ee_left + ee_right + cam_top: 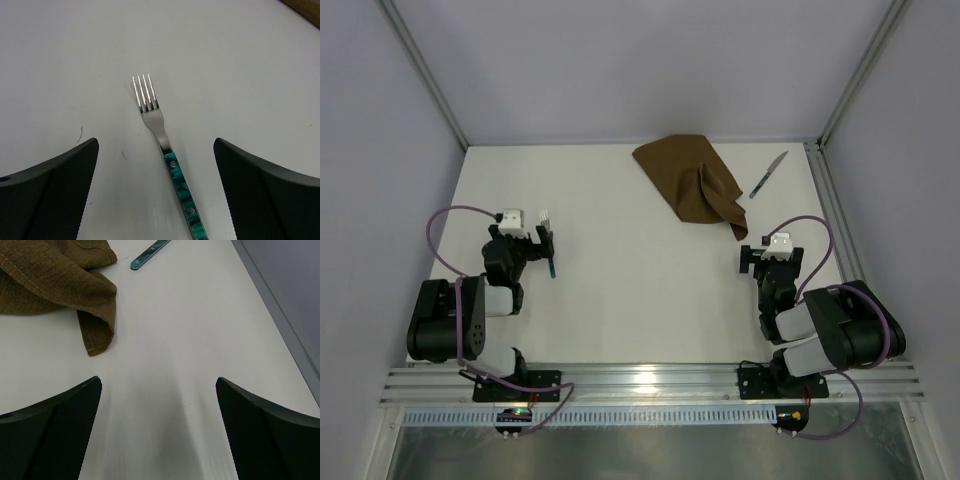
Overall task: Fold the napkin into a case and place the utensils inside
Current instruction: Pick up the crumpled napkin from the corner of the board.
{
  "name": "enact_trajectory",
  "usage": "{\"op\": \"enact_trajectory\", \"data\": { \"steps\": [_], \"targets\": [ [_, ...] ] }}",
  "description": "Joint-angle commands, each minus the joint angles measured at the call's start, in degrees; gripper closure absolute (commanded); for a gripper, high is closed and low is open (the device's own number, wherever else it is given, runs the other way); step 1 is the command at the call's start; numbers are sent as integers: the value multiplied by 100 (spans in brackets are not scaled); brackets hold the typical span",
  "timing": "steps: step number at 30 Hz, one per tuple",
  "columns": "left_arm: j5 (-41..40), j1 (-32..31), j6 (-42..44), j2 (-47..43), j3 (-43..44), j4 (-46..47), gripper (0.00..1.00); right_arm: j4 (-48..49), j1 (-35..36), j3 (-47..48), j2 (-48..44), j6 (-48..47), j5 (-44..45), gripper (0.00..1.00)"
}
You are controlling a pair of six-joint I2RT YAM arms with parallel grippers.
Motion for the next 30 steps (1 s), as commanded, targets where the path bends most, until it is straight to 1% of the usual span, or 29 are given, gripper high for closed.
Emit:
{"op": "enact_trajectory", "data": {
  "steps": [1,6,7,8,9,10,11,12,13,14,15,16,17,18,19,20,21,22,23,24,25,26,27,30],
  "targets": [
    [0,-14,55,-48,14,204,1,1542,-2,-59,-111,-19,96,1],
    [0,-14,47,-39,14,204,1,1761,-10,-208,-102,-27,70,1],
    [-9,-14,47,-39,14,212,1,2145,7,-217,-128,-71,157,1],
    [-9,-14,47,-39,14,204,1,2044,85,-418,-294,-89,384,1],
    [-17,-14,38,-22,23,203,1,1817,147,-437,-1027,-115,395,1],
    [-17,-6,38,-30,14,238,1,640,148,-333,-1539,-124,334,1],
    [-26,-14,38,-56,6,265,1,-1495,139,321,-2692,207,290,1],
    [-78,-6,12,-144,32,265,1,-1516,121,789,-3148,488,290,1],
    [-53,12,-49,-336,484,-692,1,-3422,95,1185,-3413,683,116,1],
    [-18,55,-102,-512,959,-1607,1,-4015,86,1546,-3564,711,-8,1],
    [-52,117,-155,-601,1599,-2721,1,-4430,95,2115,-3617,685,-157,1],
    [348,135,-77,-480,2310,-4812,1,-5209,95,2381,-3557,737,-219,1],
    [613,144,80,-331,3448,-5555,8,-5652,95,2671,-3461,781,-194,1],
    [876,144,247,-199,3851,-6163,14,-6065,95,3248,-3338,781,-185,1],
    [1114,126,423,-75,4116,-6604,16,-6939,86,3507,-3023,990,-228,1],
    [1177,100,512,-57,4415,-7208,18,-7339,86,3753,-2838,1044,-272,1],
    [1187,65,643,-57,4531,-7519,18,-7709,77,4173,-2662,1089,-360,1],
    [1187,-48,940,-65,4619,-7801,18,-8313,69,4360,-2251,1115,-500,1],
    [1195,-93,1039,-74,4698,-8352,18,-8597,51,4553,-2029,1115,-806,3],
    [1213,-128,1127,-100,4803,-8583,18,-8853,51,4912,-1801,1107,-896,9],
    [1222,-146,1215,-118,4830,-8794,19,-9316,34,5081,-1564,1133,-940,12],
    [1178,-181,1372,-205,4848,-8979,20,-9521,-28,5230,-1126,1229,-958,17],
    [1134,-181,1452,-267,4866,-9277,20,-9723,-89,5432,-948,1264,-1028,23],
    [959,-181,1742,-495,4927,-9805,20,-9577,-388,5443,-455,1335,-1301,24]
  ]
}}
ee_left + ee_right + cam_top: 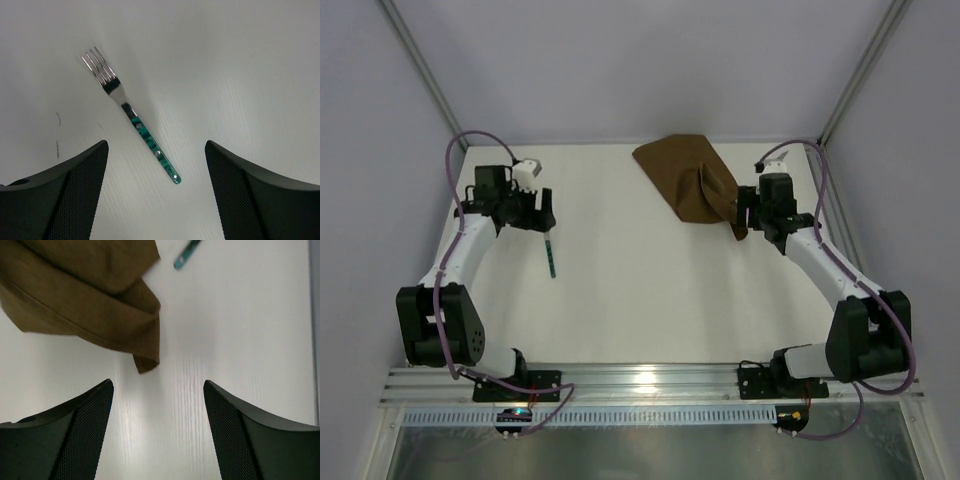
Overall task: Fold the napkin into a case and place the utensils inside
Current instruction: Pick up the crumpled napkin from the corner of the board.
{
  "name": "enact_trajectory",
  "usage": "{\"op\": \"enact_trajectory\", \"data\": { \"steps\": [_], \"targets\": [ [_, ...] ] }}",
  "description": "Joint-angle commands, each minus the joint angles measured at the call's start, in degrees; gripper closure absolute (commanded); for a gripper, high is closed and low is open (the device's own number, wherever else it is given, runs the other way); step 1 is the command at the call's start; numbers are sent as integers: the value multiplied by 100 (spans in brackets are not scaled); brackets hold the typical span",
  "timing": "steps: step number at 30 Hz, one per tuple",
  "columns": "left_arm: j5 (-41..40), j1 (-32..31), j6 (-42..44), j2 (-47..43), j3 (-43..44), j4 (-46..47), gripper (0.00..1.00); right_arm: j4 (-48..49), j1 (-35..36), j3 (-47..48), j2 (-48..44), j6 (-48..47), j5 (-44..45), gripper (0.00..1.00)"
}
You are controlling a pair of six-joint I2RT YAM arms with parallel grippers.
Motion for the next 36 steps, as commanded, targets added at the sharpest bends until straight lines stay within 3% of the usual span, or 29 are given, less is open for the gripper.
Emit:
{"op": "enact_trajectory", "data": {
  "steps": [1,10,20,24,26,27,28,29,32,36],
  "targets": [
    [-43,9,567,-352,97,-1499,20,-949,-347,215,359,203,-407,24],
    [-105,17,787,-704,79,-1965,19,-774,-664,285,1721,-26,-1494,27],
    [-131,9,602,-590,228,-2036,19,-711,-725,1171,2810,211,-1058,34],
    [-306,17,672,-572,299,-2080,19,-790,-725,1532,3189,238,-1198,44],
    [-359,9,681,-537,325,-2097,20,-826,-725,1690,3304,238,-1198,56],
    [-360,9,690,-537,334,-2106,20,-817,-725,1709,3295,221,-1198,63],
    [-360,17,699,-519,360,-2141,20,-826,-725,1735,3278,220,-1198,88],
    [-342,9,699,-510,378,-2159,20,-843,-717,1805,3226,229,-1198,96],
    [-97,9,743,-501,492,-2413,21,-1141,-594,2015,2866,238,-1294,96],
    [185,9,796,-598,694,-2721,21,-1791,108,2569,2286,-95,-1313,96]
  ]
}}
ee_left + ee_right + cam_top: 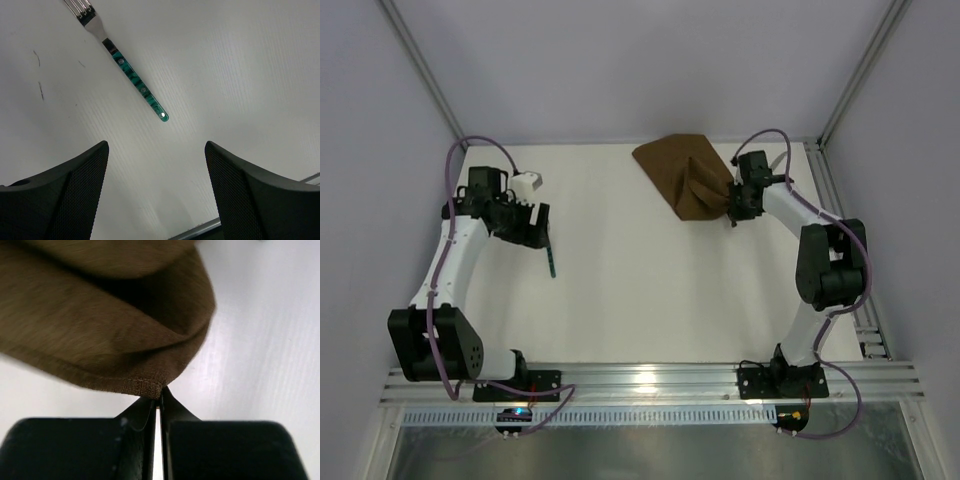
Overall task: Fold the napkin into a case and place the utensils inside
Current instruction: Pick up the crumpled napkin from the corner of the board, then place the crumpled napkin at the center of the board.
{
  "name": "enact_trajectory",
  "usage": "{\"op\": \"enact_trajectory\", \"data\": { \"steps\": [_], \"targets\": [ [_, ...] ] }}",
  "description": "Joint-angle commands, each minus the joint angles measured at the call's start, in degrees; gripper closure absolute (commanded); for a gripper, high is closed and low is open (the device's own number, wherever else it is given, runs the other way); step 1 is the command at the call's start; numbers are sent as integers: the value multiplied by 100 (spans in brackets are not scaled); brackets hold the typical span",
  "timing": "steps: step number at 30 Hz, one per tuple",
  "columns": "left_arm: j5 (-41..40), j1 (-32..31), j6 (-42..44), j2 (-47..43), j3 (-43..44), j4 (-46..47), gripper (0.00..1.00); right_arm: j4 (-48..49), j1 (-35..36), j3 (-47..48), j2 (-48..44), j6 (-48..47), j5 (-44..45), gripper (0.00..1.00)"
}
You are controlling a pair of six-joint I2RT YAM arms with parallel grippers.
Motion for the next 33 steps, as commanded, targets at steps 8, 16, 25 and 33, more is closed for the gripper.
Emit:
{"op": "enact_trajectory", "data": {
  "steps": [8,16,25,33],
  "targets": [
    [426,17,-145,-462,1078,-824,21,-979,2994,3455,-1156,388,-1889,96],
    [312,53,-14,-542,2676,-1308,19,2122,3120,4286,-927,3429,-3953,96],
    [961,0,171,-436,2556,-1430,25,3655,1804,515,-1944,4907,-3647,96],
    [-47,-2748,654,-331,1064,-1836,28,4069,669,-2515,-2720,4820,-3092,96]
  ]
}}
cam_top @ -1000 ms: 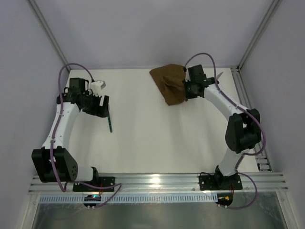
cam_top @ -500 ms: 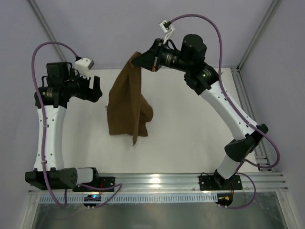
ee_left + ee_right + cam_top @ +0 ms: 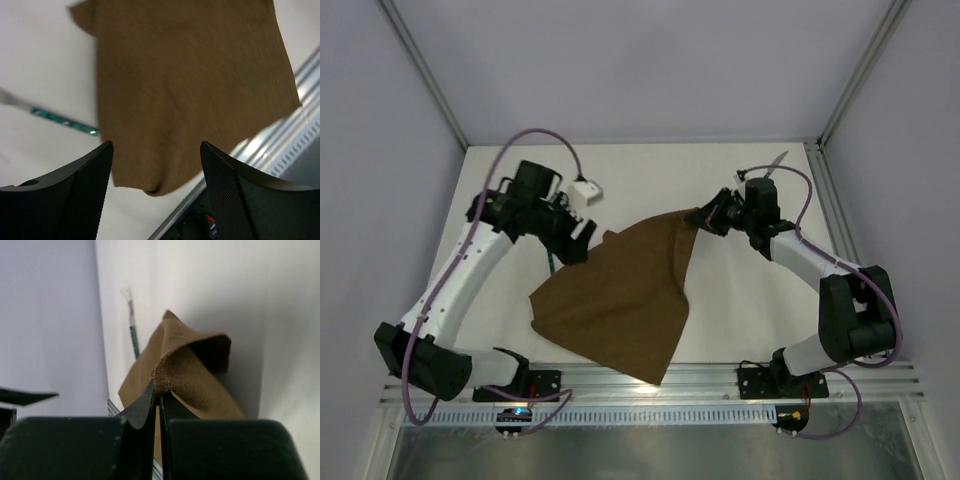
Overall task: Fold the napkin into a case and place the utensils inside
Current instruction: Place the crumpled napkin at the center of the board, then pick up the crumpled napkin from the center of the board.
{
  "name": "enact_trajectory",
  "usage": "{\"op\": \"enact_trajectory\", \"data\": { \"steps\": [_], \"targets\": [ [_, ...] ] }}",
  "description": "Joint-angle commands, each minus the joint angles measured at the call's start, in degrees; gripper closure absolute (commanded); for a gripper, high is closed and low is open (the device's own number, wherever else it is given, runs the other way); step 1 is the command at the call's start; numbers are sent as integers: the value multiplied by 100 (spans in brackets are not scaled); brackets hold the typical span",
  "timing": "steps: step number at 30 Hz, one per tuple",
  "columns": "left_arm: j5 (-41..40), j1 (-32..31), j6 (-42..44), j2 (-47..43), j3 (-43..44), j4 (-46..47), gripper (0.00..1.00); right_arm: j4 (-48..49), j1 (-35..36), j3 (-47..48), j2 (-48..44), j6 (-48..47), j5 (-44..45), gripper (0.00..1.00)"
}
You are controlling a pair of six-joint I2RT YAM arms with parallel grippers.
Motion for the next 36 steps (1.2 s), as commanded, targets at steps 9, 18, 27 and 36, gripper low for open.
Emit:
{"op": "enact_trajectory", "data": {
  "steps": [9,18,27,36],
  "targets": [
    [-1653,-2432,544,1028,-1636,-54,30,-237,-973,-1249,-1046,-864,790,96],
    [-2775,-2643,325,2978,-1217,1212,40,-562,-1360,-1627,-1452,-1066,764,96],
    [-4087,-1994,229,5045,1661,1705,44,-633,-1369,-2216,-1892,-1101,668,96],
    [-1216,-1791,1598,3388,1388,575,22,-527,-1369,-2533,-1988,-1162,352,96]
  ]
}}
